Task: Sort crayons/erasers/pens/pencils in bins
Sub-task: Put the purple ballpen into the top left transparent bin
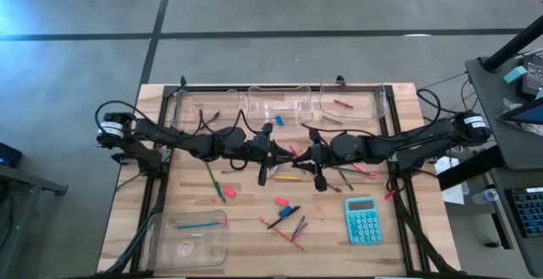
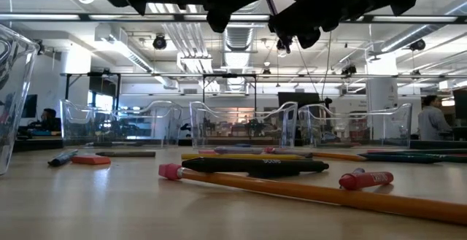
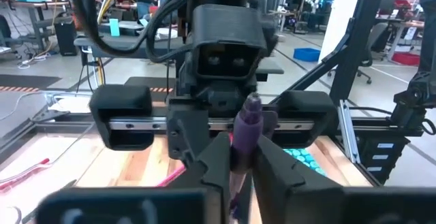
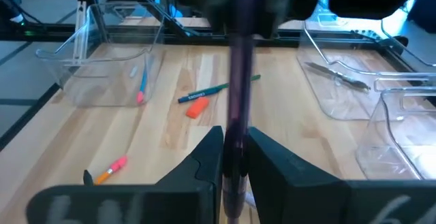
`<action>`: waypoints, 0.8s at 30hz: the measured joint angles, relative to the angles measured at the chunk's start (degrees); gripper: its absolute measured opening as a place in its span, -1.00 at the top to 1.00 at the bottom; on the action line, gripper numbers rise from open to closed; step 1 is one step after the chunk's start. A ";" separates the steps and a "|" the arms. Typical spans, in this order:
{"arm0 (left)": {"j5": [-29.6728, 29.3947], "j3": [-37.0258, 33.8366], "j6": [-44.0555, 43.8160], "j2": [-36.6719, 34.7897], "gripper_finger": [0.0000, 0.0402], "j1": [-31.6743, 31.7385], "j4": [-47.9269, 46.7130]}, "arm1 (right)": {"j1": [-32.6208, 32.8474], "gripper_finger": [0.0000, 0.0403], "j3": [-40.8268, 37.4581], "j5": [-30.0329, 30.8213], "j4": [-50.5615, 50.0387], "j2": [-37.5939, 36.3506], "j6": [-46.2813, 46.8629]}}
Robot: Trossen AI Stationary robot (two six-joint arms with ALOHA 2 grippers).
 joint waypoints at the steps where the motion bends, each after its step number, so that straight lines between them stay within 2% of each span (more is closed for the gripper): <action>1: 0.11 0.00 -0.10 0.00 0.89 0.00 -0.06 | 0.03 0.73 0.00 0.03 -0.11 0.00 -0.41; 7: 0.18 0.00 -0.12 -1.09 0.88 0.15 -1.88 | -0.26 0.38 0.05 0.24 -1.68 -0.11 0.36; 10: 0.01 0.00 -0.09 -3.69 0.88 0.91 -6.34 | -0.32 0.16 0.54 2.10 -4.75 -0.38 1.10; 13: -2.82 0.00 0.77 -8.18 0.88 1.98 -14.88 | -0.34 -0.03 1.30 3.16 -8.90 -1.15 0.90; 18: -14.87 1.27 2.88 -18.43 0.88 4.64 -36.76 | -0.34 -0.21 1.86 3.17 -14.58 -3.56 -0.39; 21: -21.56 5.22 3.16 -23.18 0.88 7.43 -56.19 | -0.34 -0.24 1.86 3.19 -15.81 -4.58 -0.40; 24: -25.57 9.28 2.86 -25.47 0.88 11.97 -73.04 | -0.34 -0.23 1.81 3.22 -16.51 -4.83 -0.40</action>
